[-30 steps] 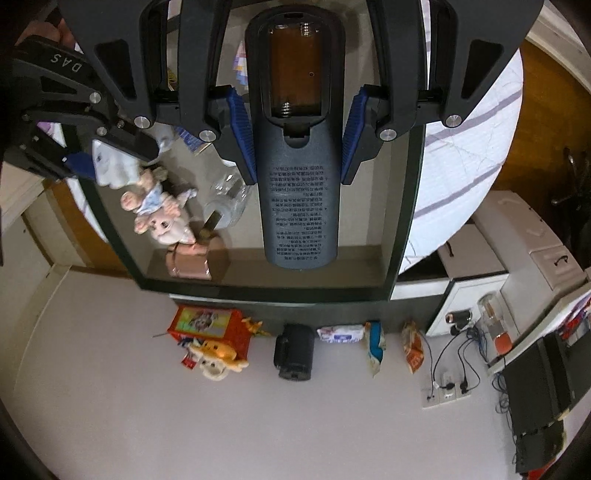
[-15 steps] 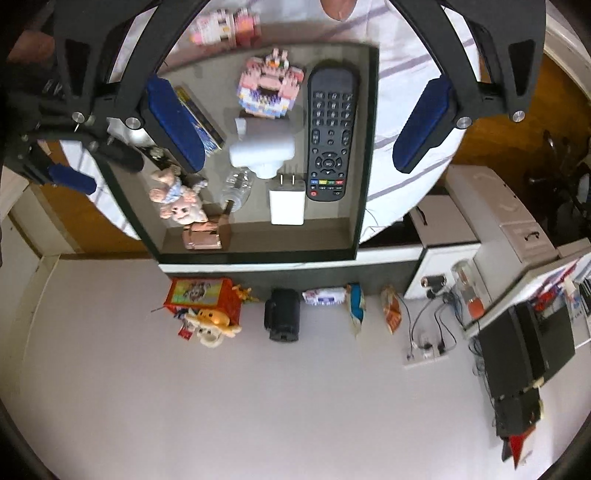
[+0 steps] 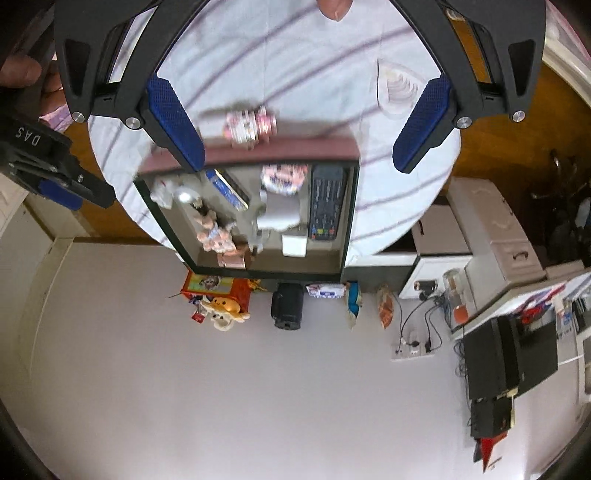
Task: Organize rigid objects
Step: 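Open both tools, releasing the remote and white figure into the box, then withdraw both tools toward the block Hello Kitty and white earbud case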
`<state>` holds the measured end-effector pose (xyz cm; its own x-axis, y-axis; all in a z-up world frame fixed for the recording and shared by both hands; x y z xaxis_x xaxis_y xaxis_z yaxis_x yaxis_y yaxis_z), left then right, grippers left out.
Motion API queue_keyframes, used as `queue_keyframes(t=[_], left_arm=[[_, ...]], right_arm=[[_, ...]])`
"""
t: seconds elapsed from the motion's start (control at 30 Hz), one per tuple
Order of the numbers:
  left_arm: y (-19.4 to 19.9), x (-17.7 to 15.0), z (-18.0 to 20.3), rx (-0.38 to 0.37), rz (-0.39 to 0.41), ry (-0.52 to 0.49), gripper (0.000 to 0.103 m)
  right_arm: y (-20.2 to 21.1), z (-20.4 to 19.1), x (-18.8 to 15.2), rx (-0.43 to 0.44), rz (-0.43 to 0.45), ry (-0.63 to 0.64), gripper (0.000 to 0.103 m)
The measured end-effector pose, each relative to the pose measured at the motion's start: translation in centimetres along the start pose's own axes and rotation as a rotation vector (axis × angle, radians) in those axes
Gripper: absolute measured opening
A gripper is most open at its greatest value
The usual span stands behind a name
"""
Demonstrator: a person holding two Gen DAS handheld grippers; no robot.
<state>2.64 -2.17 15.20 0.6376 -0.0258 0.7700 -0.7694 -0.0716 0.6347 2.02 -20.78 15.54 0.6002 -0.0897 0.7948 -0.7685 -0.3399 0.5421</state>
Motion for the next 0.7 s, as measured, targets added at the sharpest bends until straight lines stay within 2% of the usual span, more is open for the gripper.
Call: queue_keyframes(t=[0.33, 0.7], left_arm=[[1.2, -3.5, 0.0, 0.035, -0.052, -0.014, 0.103], [2.4, -3.6, -0.3, 0.038, -0.040, -0.008, 0.103]], right_arm=[[1.7, -0.6, -4.1, -0.002, -0.042, 0.001, 0.089], [2.3, -1.3, -4.2, 0.002, -0.043, 0.015, 0.089]])
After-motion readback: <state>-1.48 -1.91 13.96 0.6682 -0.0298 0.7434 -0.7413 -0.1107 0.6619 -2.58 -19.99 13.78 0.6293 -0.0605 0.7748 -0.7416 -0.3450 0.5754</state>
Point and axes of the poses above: each gripper's, at about its wrist camera, not at the fingertips, and y roughly against the way its jaws point, z to its right, x to its top, the point moved 8 cm from there along -y, roughly the way its jaws point, and after that the axes turned 13 degrees about x, right-handed, at the moved point
